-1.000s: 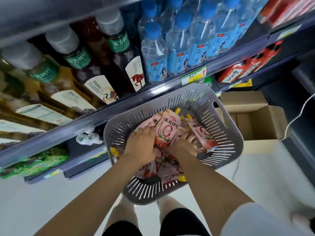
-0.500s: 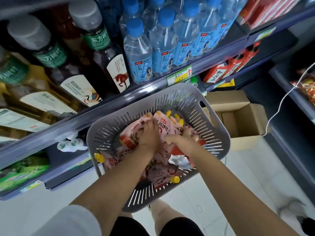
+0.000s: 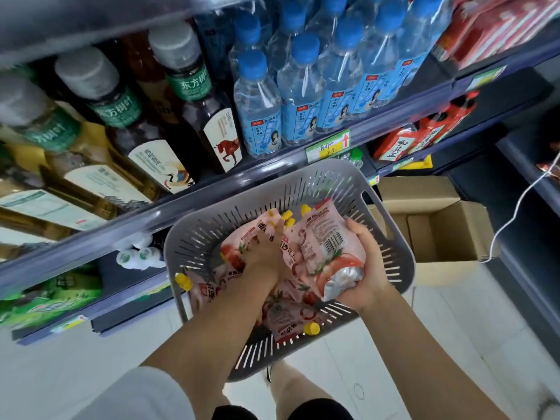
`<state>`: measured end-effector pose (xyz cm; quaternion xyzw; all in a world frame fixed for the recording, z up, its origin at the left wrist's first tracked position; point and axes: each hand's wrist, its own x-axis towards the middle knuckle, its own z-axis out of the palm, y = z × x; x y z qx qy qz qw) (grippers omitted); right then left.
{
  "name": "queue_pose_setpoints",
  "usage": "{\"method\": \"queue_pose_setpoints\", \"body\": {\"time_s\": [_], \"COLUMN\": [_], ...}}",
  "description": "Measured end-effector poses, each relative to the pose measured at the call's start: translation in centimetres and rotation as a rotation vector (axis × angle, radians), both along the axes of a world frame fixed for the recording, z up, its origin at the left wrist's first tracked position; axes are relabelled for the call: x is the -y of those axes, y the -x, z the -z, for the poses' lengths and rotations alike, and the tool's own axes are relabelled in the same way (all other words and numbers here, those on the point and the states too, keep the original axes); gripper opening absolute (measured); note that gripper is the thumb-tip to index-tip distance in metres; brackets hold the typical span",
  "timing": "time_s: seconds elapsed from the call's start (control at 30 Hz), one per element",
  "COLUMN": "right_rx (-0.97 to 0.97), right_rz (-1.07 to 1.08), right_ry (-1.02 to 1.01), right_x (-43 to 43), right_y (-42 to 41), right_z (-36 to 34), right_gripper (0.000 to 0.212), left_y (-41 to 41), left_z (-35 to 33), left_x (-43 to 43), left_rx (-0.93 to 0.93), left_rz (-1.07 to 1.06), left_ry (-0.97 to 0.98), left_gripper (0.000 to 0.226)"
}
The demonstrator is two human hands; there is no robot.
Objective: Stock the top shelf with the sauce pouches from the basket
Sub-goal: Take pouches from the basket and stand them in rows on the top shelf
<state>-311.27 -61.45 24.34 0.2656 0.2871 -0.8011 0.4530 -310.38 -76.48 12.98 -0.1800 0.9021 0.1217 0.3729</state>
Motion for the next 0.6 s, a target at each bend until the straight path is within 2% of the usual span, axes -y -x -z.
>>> {"method": "queue_pose_setpoints", "body": {"time_s": [0.07, 0.13, 0.2, 0.27, 0.33, 0.37, 0.57, 0.6], "right_rx": [-0.028, -0.070, -0.150, -0.183, -0.191, -0.216, -0.330, -0.348], "right_rz": [0.021, 0.028, -0.005, -0.049, -0.053, -0.049, -0.156, -0.181], "right_ry": [0.010, 0.015, -0.070, -0.212, -0.382, -0.455, -0.887, -0.971], "right_x": [0.2, 0.2, 0.2, 0.3, 0.5, 0.4, 1.0, 1.2], "right_y": [0.1, 0.4, 0.7, 0.9, 1.0, 0.9, -0.3, -0.5], "right_z": [-0.8, -0.9, -0.7, -0.4, 0.1, 0.4, -1.1, -1.4], "right_gripper": [0.054, 0.055, 0.049, 0.053, 0.077, 0.083, 0.077, 0.082], "left_y": [-1.0, -1.3, -1.4, -1.4, -1.3, -1.4, -1.6, -1.7], "left_z": [0.8, 1.3, 1.4, 1.1, 0.9, 0.7, -0.9, -1.4], "left_x": [-0.1, -0.3, -0.5, -0.7, -0.8, -0.8, -0.2, 0.2], "left_rx": [-0.010, -0.028, -0.044, -0.073, -0.105, -0.102, -0.069, -0.086], "left_rz": [0.029, 0.064, 0.098, 0.116, 0.090, 0.085, 0.127, 0.107], "left_ry": [0.009, 0.084, 0.174, 0.210, 0.184, 0.174, 0.170, 0.148], "left_gripper": [0.145, 0.148, 0.146, 0.145, 0.143, 0.144, 0.154, 0.152]}}
